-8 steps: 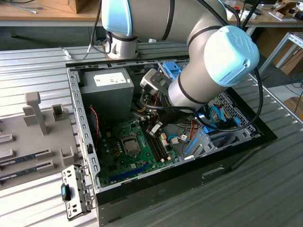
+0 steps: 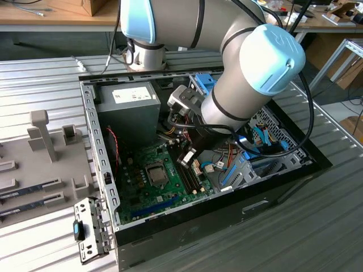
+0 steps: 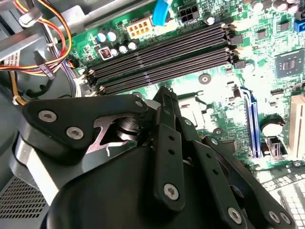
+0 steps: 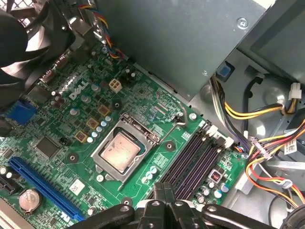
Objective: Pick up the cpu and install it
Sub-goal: 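Install the first cpu locking lever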
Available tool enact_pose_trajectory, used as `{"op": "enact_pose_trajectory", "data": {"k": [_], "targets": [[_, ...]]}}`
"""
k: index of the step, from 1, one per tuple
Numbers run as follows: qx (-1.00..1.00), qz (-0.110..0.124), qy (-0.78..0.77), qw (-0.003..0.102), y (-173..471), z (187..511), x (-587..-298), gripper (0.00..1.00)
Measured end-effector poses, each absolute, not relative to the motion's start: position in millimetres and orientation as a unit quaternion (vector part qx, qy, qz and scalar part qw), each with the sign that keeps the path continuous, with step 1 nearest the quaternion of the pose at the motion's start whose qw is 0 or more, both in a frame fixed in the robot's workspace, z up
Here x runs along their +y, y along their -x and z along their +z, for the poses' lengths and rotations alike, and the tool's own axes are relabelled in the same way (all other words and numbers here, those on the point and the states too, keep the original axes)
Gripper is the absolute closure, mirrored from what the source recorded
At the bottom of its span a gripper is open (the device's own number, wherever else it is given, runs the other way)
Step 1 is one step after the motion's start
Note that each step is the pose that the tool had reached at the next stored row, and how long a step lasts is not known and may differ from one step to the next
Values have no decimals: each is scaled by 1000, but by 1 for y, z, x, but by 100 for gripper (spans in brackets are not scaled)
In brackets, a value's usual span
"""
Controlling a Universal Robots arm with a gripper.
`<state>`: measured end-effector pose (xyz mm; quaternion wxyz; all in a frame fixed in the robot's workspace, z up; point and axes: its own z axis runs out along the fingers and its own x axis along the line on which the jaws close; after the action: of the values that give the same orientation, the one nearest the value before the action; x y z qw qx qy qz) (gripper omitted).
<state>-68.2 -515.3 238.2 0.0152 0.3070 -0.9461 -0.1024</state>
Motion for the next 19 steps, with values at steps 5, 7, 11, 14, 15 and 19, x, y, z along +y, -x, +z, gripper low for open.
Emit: {"op": "enact_pose_trajectory", "data": {"k": [5, 7, 11, 14, 15, 19], "targets": [[-948, -83, -307, 22, 68, 238, -515, 89], [-949, -71, -307, 26, 68, 238, -515, 89], [-949, -71, -307, 26, 68, 238, -515, 89], [-950, -58, -308, 14, 68, 238, -515, 89], [-950, -55, -308, 10, 68, 238, -515, 89], [-950, -55, -308, 8, 68, 238, -515, 89]]}}
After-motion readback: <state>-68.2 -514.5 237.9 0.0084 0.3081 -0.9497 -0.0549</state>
